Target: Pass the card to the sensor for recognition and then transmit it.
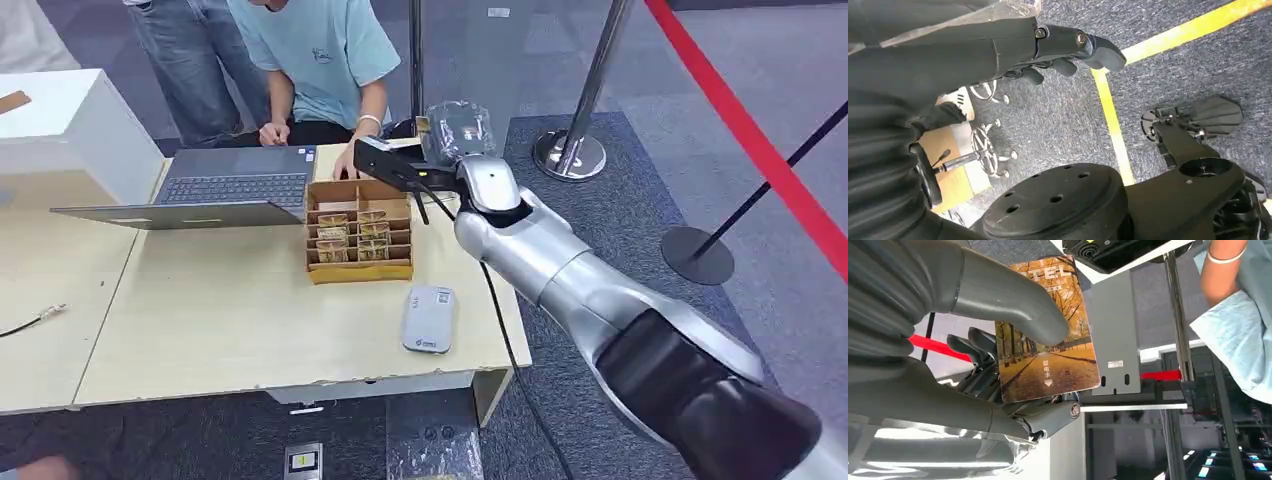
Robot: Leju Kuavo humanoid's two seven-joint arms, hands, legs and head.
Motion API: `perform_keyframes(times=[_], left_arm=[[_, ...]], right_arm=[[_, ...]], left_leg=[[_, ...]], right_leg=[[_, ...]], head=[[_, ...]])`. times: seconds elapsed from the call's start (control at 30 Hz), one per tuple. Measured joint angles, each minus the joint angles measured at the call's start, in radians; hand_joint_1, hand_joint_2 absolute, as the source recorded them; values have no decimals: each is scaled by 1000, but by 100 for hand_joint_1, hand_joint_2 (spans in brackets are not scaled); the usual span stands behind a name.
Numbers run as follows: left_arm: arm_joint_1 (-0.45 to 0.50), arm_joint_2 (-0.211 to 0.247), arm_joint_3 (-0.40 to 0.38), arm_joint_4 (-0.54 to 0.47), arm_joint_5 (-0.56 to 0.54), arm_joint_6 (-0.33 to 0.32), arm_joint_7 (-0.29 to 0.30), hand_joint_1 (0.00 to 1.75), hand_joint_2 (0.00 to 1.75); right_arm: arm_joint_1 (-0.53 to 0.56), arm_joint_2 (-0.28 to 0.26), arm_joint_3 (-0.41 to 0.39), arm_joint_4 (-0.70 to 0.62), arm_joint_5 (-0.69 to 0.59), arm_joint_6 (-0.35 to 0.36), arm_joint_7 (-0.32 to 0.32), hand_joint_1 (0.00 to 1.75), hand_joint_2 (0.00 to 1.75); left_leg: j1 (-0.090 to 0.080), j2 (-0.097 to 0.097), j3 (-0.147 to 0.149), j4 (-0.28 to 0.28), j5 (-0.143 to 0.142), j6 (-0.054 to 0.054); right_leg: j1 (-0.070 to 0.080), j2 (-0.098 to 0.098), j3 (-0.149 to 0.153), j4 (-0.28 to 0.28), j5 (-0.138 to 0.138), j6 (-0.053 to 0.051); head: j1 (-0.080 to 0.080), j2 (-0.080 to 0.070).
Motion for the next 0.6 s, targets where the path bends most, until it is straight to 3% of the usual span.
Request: perform_keyframes(times=[0.23,0.6], left_arm=[[0,0,0,0,0,-4,5,0,175],[0,-7,0,0,4,-18,14,0,175]], right_arm=[[-13,19,0,20,-14,-4,-31,175,175],[1,23,9,23,-10,10,-21,175,175]], left_leg=[[0,0,0,0,0,0],[0,0,0,0,0,0]], right_leg=[[0,0,0,0,0,0],[0,0,0,0,0,0]], head=[[0,0],[0,0]])
